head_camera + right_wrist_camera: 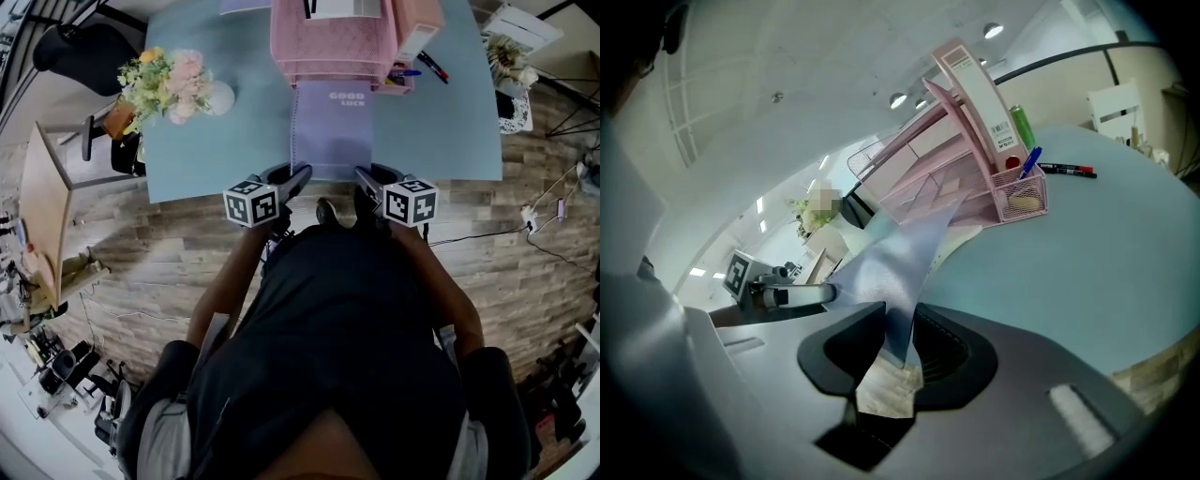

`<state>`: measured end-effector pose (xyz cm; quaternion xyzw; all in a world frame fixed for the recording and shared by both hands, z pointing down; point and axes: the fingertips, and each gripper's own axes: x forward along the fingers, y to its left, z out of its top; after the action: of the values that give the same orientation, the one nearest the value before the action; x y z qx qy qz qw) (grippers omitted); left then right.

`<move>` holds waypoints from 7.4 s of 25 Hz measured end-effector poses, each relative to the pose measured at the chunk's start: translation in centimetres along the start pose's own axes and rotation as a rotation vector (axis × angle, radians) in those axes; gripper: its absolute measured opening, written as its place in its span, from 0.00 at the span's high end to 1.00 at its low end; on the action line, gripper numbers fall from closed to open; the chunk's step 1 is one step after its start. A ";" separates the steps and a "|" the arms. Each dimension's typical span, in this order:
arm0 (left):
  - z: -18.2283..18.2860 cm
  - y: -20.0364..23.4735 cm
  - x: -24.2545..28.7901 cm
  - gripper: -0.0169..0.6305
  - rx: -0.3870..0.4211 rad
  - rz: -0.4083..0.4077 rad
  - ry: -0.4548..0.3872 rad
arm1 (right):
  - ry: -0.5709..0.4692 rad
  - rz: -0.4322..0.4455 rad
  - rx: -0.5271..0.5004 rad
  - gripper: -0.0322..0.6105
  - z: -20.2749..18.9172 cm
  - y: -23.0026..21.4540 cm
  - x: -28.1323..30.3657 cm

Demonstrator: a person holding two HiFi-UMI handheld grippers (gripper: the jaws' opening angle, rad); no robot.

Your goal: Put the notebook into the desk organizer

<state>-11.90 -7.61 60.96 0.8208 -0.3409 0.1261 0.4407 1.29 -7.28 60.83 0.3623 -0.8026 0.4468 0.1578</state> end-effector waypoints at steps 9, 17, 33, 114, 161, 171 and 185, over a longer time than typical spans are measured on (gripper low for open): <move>-1.0 0.7 0.3 0.71 -0.012 0.007 0.022 | 0.026 -0.010 0.010 0.81 -1.0 -0.4 0.6; -1.3 1.1 0.5 0.72 -0.021 0.010 0.032 | 0.031 -0.018 0.015 0.81 -1.3 -0.7 1.1; -2.2 1.3 0.0 0.72 -0.055 0.017 0.029 | 0.022 -0.015 0.006 0.81 -1.9 0.0 0.8; 5.3 9.6 10.1 0.72 -0.083 0.125 0.083 | 0.103 -0.079 0.103 0.81 6.2 -9.6 9.6; 9.1 15.5 11.9 0.68 -0.109 0.355 -0.003 | 0.014 -0.090 0.516 0.89 11.6 -15.2 14.8; 9.8 14.0 7.7 0.68 -0.031 0.297 -0.024 | -0.084 -0.229 0.322 0.72 12.5 -14.9 11.4; 14.1 7.1 -4.8 0.68 0.149 0.209 -0.224 | -0.298 0.033 0.032 0.72 19.0 -0.5 1.0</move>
<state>-21.50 -19.53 54.82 0.8200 -0.4612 0.1041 0.3226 2.29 -23.63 51.23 0.4137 -0.8159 0.4032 0.0237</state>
